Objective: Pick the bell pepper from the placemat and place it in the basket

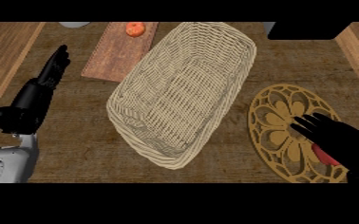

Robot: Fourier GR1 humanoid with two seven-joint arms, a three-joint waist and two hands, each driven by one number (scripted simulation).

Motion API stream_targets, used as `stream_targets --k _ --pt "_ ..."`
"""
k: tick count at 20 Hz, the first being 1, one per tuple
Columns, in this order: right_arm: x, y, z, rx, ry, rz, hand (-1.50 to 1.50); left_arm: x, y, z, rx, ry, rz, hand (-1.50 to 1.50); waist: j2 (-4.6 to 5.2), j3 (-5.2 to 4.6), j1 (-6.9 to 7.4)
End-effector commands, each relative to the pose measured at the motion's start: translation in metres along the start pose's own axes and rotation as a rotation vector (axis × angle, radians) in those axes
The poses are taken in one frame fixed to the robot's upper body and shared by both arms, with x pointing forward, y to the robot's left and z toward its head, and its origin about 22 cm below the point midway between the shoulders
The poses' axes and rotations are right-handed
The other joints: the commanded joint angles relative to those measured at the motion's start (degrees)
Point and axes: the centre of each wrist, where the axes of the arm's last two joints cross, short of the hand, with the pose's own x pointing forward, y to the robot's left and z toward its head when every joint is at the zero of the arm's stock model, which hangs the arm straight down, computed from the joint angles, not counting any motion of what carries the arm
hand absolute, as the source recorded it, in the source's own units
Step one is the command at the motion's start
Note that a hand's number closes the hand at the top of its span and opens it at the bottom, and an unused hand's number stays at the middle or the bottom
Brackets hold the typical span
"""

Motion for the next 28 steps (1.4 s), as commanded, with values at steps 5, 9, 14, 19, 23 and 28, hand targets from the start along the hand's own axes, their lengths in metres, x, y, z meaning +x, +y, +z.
stream_targets --k 5,9,14,19,23,28 --pt "-0.012 0.015 -0.006 0.013 0.021 0.000 -1.50 -0.004 -0.010 -0.009 0.018 -0.005 0.005 0.00 0.05 0.00 -0.13" --pt "-0.029 0.029 -0.019 0.015 0.035 -0.006 -1.50 0.016 0.015 -0.006 -0.005 -0.011 -0.007 0.00 0.05 0.03 0.34" --pt "-0.011 0.023 -0.024 0.024 0.019 -0.010 -1.50 0.000 -0.010 0.000 -0.001 -0.013 0.012 0.00 0.01 0.00 0.04" --pt "-0.024 0.047 -0.043 0.029 0.032 -0.087 1.50 -0.005 -0.013 0.001 -0.005 -0.010 -0.003 0.00 0.07 0.01 0.18" --pt "-0.013 0.052 -0.049 0.021 -0.003 -0.028 1.50 -0.013 -0.005 0.009 -0.004 -0.026 -0.001 0.00 0.06 0.00 0.22" --pt "-0.016 0.047 -0.057 -0.011 -0.041 0.022 1.50 -0.001 -0.017 -0.009 0.000 -0.013 0.011 0.00 0.10 0.01 0.11"
